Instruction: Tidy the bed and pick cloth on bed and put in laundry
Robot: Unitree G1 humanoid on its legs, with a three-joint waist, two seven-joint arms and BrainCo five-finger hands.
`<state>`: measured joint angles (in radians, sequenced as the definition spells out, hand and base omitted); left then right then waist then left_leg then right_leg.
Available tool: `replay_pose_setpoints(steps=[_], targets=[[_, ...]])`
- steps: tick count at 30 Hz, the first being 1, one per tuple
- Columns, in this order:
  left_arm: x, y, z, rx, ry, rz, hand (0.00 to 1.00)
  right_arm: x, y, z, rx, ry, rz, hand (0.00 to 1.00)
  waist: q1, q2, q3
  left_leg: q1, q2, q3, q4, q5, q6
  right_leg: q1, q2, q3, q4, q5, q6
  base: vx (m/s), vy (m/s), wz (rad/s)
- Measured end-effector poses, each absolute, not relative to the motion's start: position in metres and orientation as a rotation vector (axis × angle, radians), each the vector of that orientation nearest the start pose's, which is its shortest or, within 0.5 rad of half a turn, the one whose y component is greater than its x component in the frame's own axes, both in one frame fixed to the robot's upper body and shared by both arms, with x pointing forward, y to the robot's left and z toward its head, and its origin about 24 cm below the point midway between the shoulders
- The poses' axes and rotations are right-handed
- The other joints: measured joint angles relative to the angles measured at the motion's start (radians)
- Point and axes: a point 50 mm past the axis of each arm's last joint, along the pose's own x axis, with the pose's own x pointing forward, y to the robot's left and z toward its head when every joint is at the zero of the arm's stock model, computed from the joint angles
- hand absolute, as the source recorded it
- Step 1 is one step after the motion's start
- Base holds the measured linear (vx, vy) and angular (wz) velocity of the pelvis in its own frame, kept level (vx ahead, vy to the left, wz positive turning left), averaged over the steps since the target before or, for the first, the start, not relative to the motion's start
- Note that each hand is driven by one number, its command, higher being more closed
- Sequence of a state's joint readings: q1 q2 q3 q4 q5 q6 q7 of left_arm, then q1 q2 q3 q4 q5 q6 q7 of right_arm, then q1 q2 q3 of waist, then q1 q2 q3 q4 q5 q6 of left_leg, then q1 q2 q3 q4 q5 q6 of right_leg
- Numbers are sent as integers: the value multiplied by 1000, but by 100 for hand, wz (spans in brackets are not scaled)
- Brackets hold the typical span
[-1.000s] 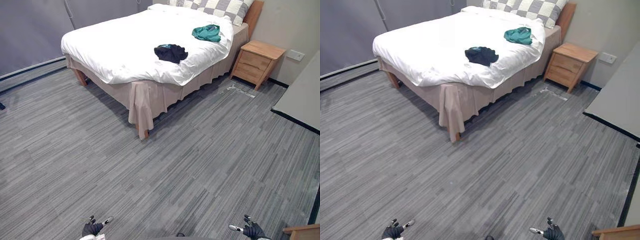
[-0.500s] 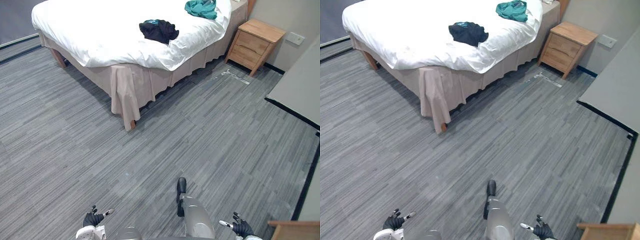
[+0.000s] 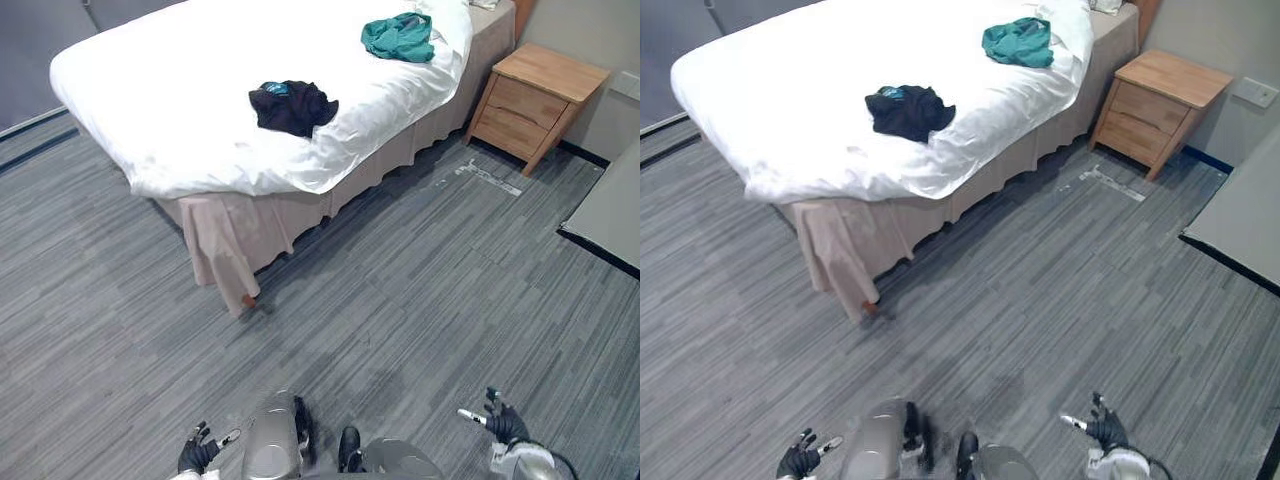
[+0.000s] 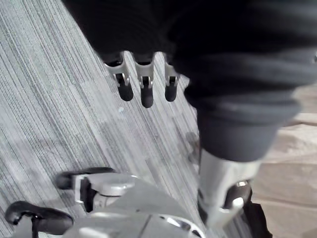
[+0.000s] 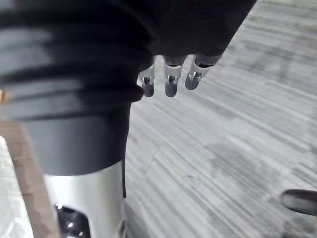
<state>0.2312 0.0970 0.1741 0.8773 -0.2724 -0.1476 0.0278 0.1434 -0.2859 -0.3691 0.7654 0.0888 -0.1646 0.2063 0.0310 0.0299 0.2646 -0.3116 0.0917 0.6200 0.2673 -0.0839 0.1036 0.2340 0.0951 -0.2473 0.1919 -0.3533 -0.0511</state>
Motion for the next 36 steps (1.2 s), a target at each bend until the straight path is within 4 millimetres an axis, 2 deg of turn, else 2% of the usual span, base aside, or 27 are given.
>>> replay_pose_setpoints(steps=[1, 2, 3, 4, 5, 7, 8, 9, 10, 11, 12, 13, 14, 15, 16, 17, 19, 20, 21, 23, 24, 25, 27, 28, 30, 32, 36], targets=[[72, 225, -150, -192, 941, 468, 0, 132, -304, -94, -49, 665, -286, 0, 0, -9, -10, 1, -8, 2, 49, -7, 125, -80, -28, -33, 225, -34, 66, 654, 53, 11], [68, 229, -151, -180, 968, 473, 0, 139, -296, -96, -43, 664, -254, 0, -1, -12, -27, 17, -14, -18, 51, 15, 130, -177, -62, -77, 483, -23, 131, 665, 35, 42], [73, 234, -150, -158, 966, 468, 0, 140, -287, -102, -16, 679, -239, 0, -25, -52, -29, 25, -44, -60, 61, -11, 122, -262, -123, -79, 661, 41, 165, 605, 13, 89], [81, 236, -148, -135, 944, 446, 0, 140, -276, -109, 14, 700, -220, 0, -33, -78, -20, 56, -66, -102, 70, -27, 92, -316, -174, -66, 783, 15, 144, 564, -36, 123], [87, 236, -146, -126, 929, 429, 0, 139, -268, -113, 26, 718, -203, 0, -29, -77, -16, 106, -69, -145, 67, -41, 72, -334, -192, -48, 755, -30, 163, 648, -51, 106], [96, 236, -142, -124, 884, 423, 0, 140, -263, -114, 25, 721, -178, 0, -30, -60, -7, 175, -65, -223, 35, -52, 49, -335, -187, -18, 618, -47, 171, 495, -67, 111], [109, 237, -136, -119, 828, 419, 0, 138, -261, -115, 29, 727, -183, 0, -32, -45, 0, 238, -63, -312, -15, -50, 21, -340, -171, 28, 438, -40, 173, 417, -133, 144], [114, 237, -133, -118, 805, 420, 0, 135, -262, -117, 32, 736, -192, 0, -32, -41, 1, 256, -63, -350, -31, -54, 11, -346, -164, 58, 365, -28, 182, 393, -158, 168], [122, 238, -130, -113, 778, 418, 0, 128, -262, -120, 42, 759, -213, 0, -33, -32, -1, 271, -65, -411, -51, -66, -3, -364, -154, 125, 249, 16, 203, 373, -212, 185], [131, 242, -125, -103, 748, 421, 0, 115, -259, -126, 81, 794, -250, 0, -34, -49, -11, 278, -69, -500, -58, -79, -30, -384, -151, 239, 96, 110, 226, 293, -206, 183], [132, 244, -124, -98, 745, 430, 0, 111, -257, -128, 91, 811, -255, 0, -34, -57, -13, 280, -71, -524, -52, -86, -43, -386, -152, 276, 56, 143, 226, 435, -378, 193], [132, 249, -123, -89, 738, 455, 0, 99, -251, -134, 120, 844, -273, 0, -33, -81, -26, 279, -75, -564, -10, -122, -72, -388, -159, 324, 10, 218, 216, 376, -367, 131], [127, 255, -121, -87, 732, 486, 0, 91, -246, -137, 136, 867, -279, 0, -28, -111, -44, 275, -85, -576, 38, -156, -96, -386, -174, 330, 3, 261, 184, 504, -502, 129], [120, 262, -119, -83, 727, 528, 0, 84, -242, -140, 153, 890, -282, 0, -18, -145, -62, 264, -84, -549, 117, -212, -123, -376, -199, 324, 11, 344, 158, 377, -397, 76], [120, 257, -122, -110, 734, 544, 0, 87, -246, -139, 147, 891, -288, 0, -18, -106, -52, 262, -42, -545, 169, -242, -141, -371, -174, 296, 59, 315, 141, 472, -438, 68], [116, 249, -123, -138, 727, 550, 0, 92, -254, -135, 138, 874, -300, 0, -18, -55, -73, 244, 20, -508, 230, -268, -165, -358, -141, 257, 77, 252, 121, 343, -279, 60], [127, 242, -116, -160, 654, 556, 0, 100, -265, -127, 123, 836, -312, 0, -22, -7, -52, 183, 75, -467, 409, -230, -154, -322, -129, 225, 76, 218, 100, 303, -225, 58], [133, 243, -109, -156, 590, 560, 0, 102, -270, -124, 108, 828, -313, 0, -20, 4, -41, 128, 110, -444, 551, -168, -144, -285, -126, 211, 75, 203, 82, 255, -171, 35], [136, 244, -104, -148, 558, 566, 0, 102, -271, -124, 105, 827, -315, 0, -19, 7, -40, 106, 125, -428, 595, -151, -143, -270, -127, 210, 73, 199, 71, 273, -120, 11], [161, 256, -68, -57, 333, 591, 0, 103, -274, -122, 121, 811, -336, 0, -18, 9, -46, 130, 157, -375, 477, -152, -142, -220, -142, 198, 44, 196, 70, 269, -83, -12], [173, 259, -50, -26, 230, 594, 0, 103, -275, -122, 126, 803, -348, 0, -22, 13, -47, 147, 156, -371, 349, -118, -145, -212, -142, 199, 34, 197, 71, 373, 1, -13], [195, 263, -12, 60, 29, 602, 0, 102, -277, -123, 142, 792, -369, 0, -26, 21, -55, 202, 125, -375, 160, -86, -171, -214, -149, 204, 25, 204, 84, 365, 53, 7], [211, 262, 21, 109, -129, 586, 0, 96, -278, -125, 151, 804, -387, 0, -44, 9, -61, 242, 94, -369, 46, -65, -199, -213, -164, 193, 4, 212, 90, 272, 72, 21], [223, 259, 50, 130, -261, 565, 0, 90, -280, -127, 171, 816, -427, 0, -49, 1, -66, 274, 79, -363, -24, -55, -214, -207, -172, 189, -13, 213, 92, 164, 79, 11], [232, 257, 73, 161, -359, 532, 0, 85, -282, -129, 187, 828, -469, 0, -51, -10, -74, 307, 60, -357, -74, -34, -212, -190, -185, 185, -32, 216, 97, 126, 53, 3], [244, 254, 101, 240, -457, 456, 0, 77, -284, -130, 190, 843, -491, 0, -74, -9, -86, 367, 48, -356, -149, -12, -218, -148, -189, 168, -56, 222, 104, 147, 21, 9], [266, 254, 125, 398, -475, 336, 0, 75, -283, -131, 185, 855, -485, 0, -89, -2, -91, 403, 51, -348, -200, 13, -228, -138, -180, 166, -58, 224, 103, 62, -25, -2]])
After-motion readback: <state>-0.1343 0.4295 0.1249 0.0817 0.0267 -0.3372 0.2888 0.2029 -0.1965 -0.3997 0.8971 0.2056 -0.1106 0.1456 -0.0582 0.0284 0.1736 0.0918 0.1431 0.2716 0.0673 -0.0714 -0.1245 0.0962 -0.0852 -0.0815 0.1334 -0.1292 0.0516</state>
